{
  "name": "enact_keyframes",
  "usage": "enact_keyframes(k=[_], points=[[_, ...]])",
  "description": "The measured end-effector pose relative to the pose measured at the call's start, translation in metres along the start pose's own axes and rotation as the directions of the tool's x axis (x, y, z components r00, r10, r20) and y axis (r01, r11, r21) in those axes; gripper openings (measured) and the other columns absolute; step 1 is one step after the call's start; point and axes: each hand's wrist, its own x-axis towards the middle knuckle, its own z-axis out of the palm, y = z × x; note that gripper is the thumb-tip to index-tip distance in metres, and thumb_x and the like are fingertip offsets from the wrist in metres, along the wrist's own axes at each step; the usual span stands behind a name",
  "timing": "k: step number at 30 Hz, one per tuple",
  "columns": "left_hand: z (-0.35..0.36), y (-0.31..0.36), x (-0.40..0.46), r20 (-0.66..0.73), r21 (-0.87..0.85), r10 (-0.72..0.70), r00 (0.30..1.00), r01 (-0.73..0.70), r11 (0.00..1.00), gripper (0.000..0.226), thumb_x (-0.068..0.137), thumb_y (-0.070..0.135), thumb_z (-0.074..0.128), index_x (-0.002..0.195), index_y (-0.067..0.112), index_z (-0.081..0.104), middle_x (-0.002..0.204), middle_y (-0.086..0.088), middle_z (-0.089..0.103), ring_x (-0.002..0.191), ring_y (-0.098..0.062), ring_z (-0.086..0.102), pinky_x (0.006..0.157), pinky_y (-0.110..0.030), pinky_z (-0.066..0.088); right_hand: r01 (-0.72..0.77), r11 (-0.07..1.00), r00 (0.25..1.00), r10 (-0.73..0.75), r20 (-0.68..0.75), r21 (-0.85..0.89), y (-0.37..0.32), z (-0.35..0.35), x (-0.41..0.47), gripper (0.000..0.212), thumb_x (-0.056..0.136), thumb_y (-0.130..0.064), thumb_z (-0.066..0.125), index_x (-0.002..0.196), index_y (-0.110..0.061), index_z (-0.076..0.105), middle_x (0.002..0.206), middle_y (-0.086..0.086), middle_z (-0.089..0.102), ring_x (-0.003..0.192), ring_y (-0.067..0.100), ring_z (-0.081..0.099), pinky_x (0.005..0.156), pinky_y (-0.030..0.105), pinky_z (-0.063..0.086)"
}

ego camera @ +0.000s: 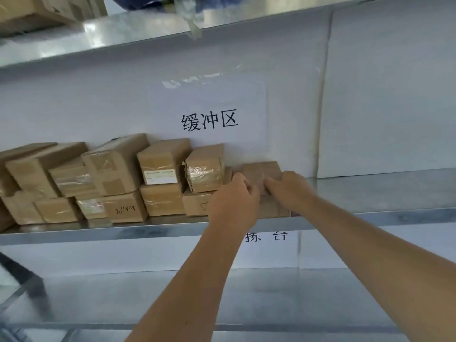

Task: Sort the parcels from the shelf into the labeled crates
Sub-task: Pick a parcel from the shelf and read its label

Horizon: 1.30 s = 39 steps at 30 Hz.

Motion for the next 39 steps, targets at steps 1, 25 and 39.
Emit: enact_keyframes(k=[1,25,39], points=[[-0.003,0.001,-0.001,0.021,-0.039,0.005,1.000,-0.005,0.999,0.025,0.103,0.045,0.055,0.121,0.027,0.058,0.105,0.004,0.070,0.100,-0.025,0.067,0.081,-0.037,0.049,-0.002,1.000,0.999,0.003,-0.042,0.029,0.002,-0.005,-0.006,0.058,0.085,-0.057,0.052,0.115,-0.009,0.066,0.115,0.012,0.069,0.102,0.032,0.064,0.078,0.034,0.049],[0.118,0.299,-0.208,0.446,-0.866,0.712,0.542,0.060,0.497,0.069,0.104,-0.004,0.059,0.143,0.048,0.038,0.118,0.032,0.060,0.115,0.000,0.064,0.075,-0.022,0.064,0.043,0.920,0.726,0.239,-0.645,0.389,0.243,-0.279,-0.311,0.056,0.096,0.003,0.057,0.130,-0.041,0.057,0.131,-0.010,0.065,0.122,0.011,0.063,0.091,0.043,0.062],[0.252,0.507,-0.367,0.464,-0.869,0.829,0.313,-0.022,0.495,0.076,0.102,-0.006,0.055,0.122,0.067,0.050,0.115,0.043,0.063,0.117,0.001,0.067,0.087,-0.034,0.066,-0.074,0.848,0.493,0.488,-0.720,0.524,0.448,-0.419,-0.447,0.068,0.105,-0.004,0.048,0.155,-0.047,0.036,0.113,-0.025,0.073,0.108,0.004,0.071,0.086,0.048,0.063]])
